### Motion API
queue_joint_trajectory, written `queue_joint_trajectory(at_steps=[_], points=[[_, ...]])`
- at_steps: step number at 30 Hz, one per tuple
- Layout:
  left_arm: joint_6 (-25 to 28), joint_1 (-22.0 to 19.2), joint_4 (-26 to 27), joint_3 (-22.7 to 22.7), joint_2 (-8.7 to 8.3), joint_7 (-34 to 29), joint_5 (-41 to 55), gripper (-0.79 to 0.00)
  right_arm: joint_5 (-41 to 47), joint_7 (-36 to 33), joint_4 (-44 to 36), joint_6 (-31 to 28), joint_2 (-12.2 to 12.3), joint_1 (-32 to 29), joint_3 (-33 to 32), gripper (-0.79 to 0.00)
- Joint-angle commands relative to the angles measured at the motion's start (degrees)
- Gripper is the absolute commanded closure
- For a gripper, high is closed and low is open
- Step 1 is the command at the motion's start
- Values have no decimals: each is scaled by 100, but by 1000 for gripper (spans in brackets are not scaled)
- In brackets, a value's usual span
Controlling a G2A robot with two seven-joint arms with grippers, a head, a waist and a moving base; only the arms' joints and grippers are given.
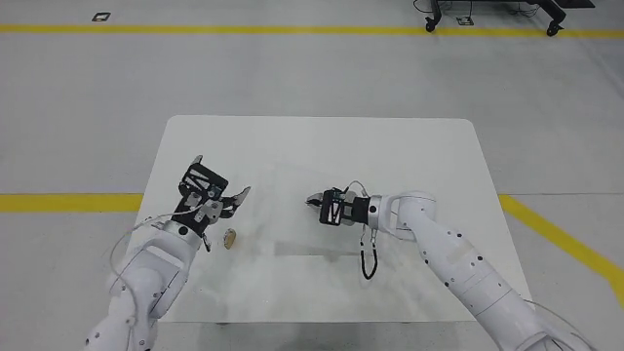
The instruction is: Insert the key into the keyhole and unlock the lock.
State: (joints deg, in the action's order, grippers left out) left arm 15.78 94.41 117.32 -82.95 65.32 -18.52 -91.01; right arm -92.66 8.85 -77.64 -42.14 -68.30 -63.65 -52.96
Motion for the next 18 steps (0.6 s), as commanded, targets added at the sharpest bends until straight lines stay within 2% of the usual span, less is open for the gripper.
queue_joint_trajectory(at_steps=[1, 7, 14, 18], points=[[162, -207, -134, 234, 12, -213, -48, -785, -73, 262, 120, 11, 2, 20, 26, 0], [571, -874, -603, 967, 74, -734, -294, -785, -232, 969, 579, -31, 3, 154, 95, 0], [626, -1577, -1335, 1651, 169, -1378, -831, -785, -265, 1441, 996, 33, -18, 359, 138, 0], [489, -1718, -1560, 1901, 219, -1500, -1020, -785, -204, 1852, 1268, 52, -42, 451, 185, 0]])
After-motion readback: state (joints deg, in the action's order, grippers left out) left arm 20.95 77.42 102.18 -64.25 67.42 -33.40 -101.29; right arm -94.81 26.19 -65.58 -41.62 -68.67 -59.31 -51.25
